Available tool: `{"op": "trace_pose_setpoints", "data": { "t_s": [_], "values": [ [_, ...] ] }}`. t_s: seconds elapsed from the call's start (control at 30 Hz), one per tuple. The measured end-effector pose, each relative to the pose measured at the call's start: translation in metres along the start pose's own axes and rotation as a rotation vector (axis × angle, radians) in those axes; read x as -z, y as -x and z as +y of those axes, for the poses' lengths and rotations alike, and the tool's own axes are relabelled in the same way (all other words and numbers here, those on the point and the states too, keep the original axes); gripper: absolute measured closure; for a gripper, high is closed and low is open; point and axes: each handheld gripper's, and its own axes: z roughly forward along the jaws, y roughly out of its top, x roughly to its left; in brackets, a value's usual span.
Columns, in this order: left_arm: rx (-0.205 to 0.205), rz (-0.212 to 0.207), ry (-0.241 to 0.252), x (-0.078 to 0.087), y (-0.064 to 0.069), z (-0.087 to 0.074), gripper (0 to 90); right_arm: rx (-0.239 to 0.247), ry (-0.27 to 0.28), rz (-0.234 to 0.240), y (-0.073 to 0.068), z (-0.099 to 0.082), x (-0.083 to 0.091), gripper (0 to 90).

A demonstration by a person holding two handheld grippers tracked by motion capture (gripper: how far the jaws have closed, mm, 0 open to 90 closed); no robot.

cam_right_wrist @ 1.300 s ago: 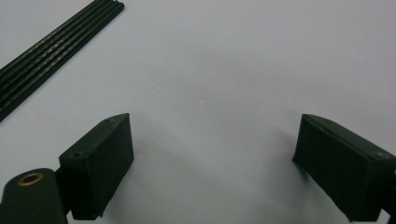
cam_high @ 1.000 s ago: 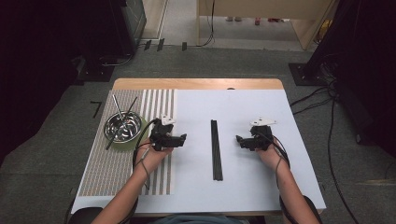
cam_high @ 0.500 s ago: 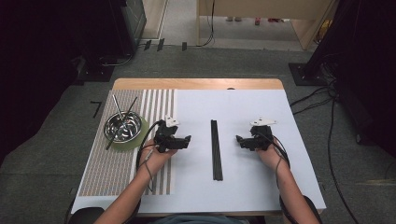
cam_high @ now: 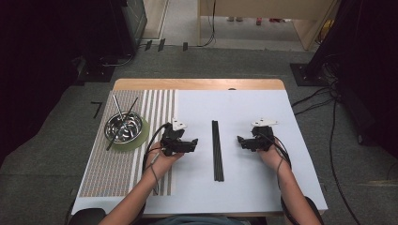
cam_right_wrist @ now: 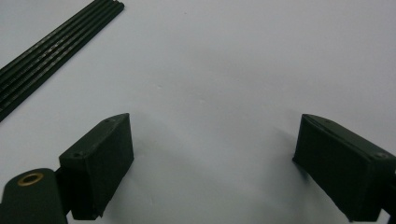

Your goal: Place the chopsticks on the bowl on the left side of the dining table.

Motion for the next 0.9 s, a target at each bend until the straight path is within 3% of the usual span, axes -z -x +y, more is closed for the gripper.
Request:
{"op": "trace_pose_setpoints", "data": {
  "t_s": [0.33,0.57,0.73,0.9],
  "values": [
    [-0.012,-0.021,0.004,-0.005,0.013,-0.003,22.1,0.000,0.000,0.000,0.000,0.000,0.000,11.2],
    [0.004,-0.042,-0.005,-0.012,0.021,-0.006,20.9,0.000,0.000,0.000,0.000,0.000,0.000,11.1],
    [0.016,-0.016,-0.013,-0.019,0.028,-0.007,18.4,0.001,0.000,0.000,0.000,0.000,0.000,11.1],
    [0.037,-0.032,-0.024,-0.023,0.032,-0.009,18.4,0.000,0.000,0.000,0.000,0.000,0.000,11.1]
  ]
}}
